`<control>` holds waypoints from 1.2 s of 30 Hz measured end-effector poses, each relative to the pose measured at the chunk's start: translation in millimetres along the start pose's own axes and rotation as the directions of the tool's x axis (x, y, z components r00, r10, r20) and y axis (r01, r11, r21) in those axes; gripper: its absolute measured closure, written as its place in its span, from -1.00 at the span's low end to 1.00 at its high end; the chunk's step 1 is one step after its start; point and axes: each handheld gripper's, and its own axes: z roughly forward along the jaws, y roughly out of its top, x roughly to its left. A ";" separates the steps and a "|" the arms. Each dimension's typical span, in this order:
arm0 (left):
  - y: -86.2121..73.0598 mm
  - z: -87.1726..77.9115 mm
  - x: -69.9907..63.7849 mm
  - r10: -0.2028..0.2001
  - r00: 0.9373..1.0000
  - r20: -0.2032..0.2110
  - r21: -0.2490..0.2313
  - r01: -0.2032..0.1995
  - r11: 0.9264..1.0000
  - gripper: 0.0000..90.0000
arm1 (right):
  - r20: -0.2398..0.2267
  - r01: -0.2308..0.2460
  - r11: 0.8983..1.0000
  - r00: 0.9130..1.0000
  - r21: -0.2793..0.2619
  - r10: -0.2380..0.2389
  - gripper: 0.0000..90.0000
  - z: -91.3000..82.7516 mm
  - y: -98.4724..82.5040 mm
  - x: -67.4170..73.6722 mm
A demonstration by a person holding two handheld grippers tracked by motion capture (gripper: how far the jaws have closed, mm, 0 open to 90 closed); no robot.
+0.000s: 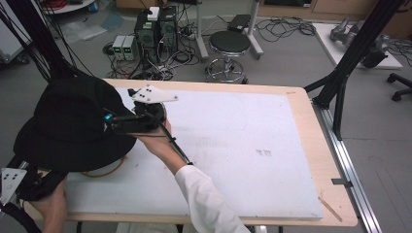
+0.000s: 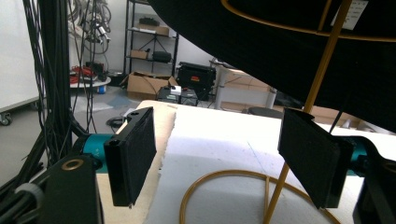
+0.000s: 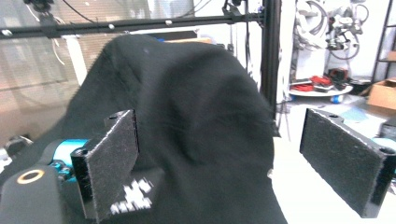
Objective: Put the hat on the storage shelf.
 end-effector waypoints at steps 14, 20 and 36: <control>-0.3 0.2 0.7 -0.013 1.000 -0.004 0.002 0.013 1.000 -0.38 | 0.149 -0.023 1.000 0.989 0.000 0.022 -0.76 -87.0 -11.4 -43.7; 0.5 -0.2 -1.1 -0.020 1.000 0.009 -0.006 0.020 1.000 -0.38 | 0.223 -0.025 1.000 0.975 0.018 0.021 -0.75 -121.9 -16.1 -54.2; 0.3 3.3 -4.2 -0.017 1.000 0.023 -0.003 0.017 1.000 -0.38 | 0.378 -0.060 0.998 0.924 0.018 0.049 -0.76 -195.1 -48.5 -79.5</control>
